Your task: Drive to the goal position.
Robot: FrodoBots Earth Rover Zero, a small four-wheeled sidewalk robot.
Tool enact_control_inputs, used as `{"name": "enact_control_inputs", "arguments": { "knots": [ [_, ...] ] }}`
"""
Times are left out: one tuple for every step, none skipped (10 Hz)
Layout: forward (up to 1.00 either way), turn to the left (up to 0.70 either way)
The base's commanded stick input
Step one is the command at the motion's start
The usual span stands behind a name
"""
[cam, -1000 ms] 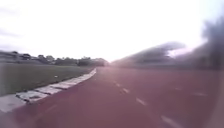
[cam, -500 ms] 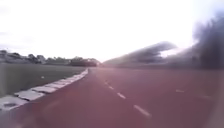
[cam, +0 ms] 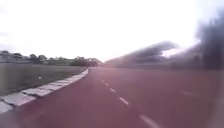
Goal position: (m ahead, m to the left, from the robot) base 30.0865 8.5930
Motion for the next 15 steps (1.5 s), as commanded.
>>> {"name": "enact_control_inputs", "arguments": {
  "knots": [
    [0.70, -0.22],
    [0.70, -0.07],
    [0.70, 0.00],
    [0.70, 0.00],
    [0.70, 0.00],
    [0.70, 0.00],
    [0.70, 0.00],
    [0.70, 0.00],
    [0.70, 0.00],
    [0.70, 0.00],
    [0.70, 0.00],
    [0.70, 0.00],
    [0.70, 0.00],
    [0.70, 0.00],
    [0.70, 0.00]
  ]
}}
